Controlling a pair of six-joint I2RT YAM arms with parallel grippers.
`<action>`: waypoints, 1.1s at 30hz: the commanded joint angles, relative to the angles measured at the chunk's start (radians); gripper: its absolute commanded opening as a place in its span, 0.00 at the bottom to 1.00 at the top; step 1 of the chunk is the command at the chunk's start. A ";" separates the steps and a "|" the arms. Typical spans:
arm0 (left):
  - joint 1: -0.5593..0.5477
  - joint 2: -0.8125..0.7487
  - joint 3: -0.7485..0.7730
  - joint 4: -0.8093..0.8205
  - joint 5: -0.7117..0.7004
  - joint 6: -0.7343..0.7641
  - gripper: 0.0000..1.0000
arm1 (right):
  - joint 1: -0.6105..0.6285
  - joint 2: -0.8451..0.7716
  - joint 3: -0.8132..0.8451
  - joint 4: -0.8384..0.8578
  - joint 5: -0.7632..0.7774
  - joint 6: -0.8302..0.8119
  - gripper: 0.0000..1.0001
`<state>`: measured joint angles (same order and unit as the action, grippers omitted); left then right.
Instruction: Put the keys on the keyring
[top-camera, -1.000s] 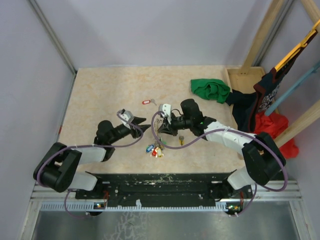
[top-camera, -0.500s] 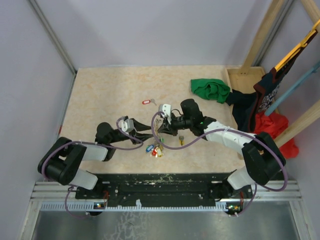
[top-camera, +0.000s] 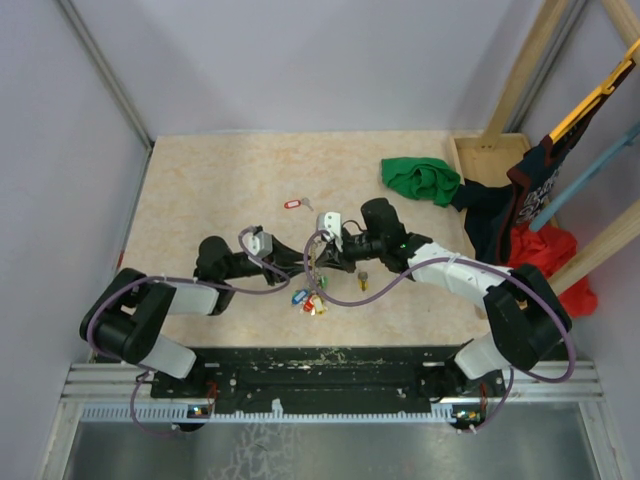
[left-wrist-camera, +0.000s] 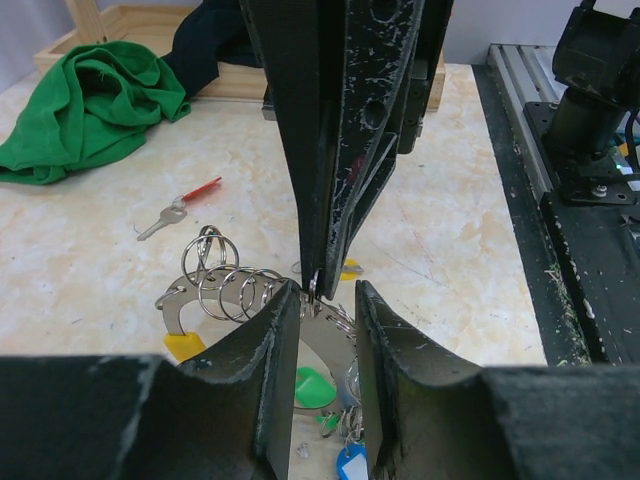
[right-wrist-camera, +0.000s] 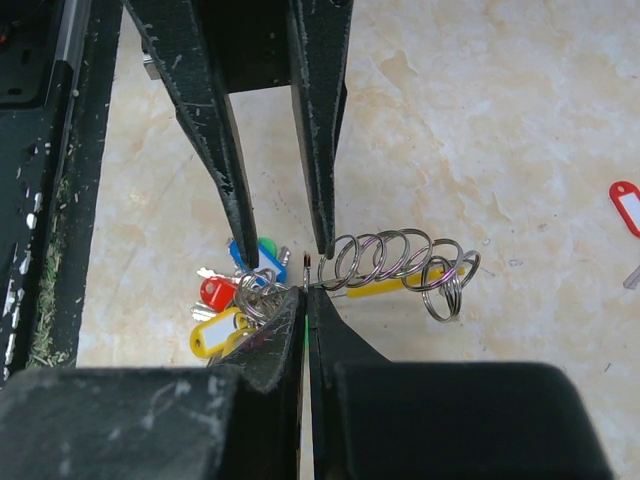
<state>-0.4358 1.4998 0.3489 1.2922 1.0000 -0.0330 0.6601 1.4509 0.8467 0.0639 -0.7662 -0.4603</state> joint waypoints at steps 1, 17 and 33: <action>0.000 0.007 0.036 -0.070 0.005 0.023 0.34 | 0.009 -0.012 0.041 0.026 -0.047 -0.052 0.00; -0.003 0.018 0.076 -0.164 0.053 0.045 0.30 | 0.010 -0.015 0.056 0.011 -0.055 -0.095 0.00; -0.008 0.042 0.086 -0.144 0.083 0.022 0.25 | 0.021 -0.001 0.089 -0.005 -0.072 -0.119 0.00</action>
<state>-0.4374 1.5261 0.4114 1.1294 1.0622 -0.0040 0.6659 1.4513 0.8654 0.0093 -0.7872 -0.5549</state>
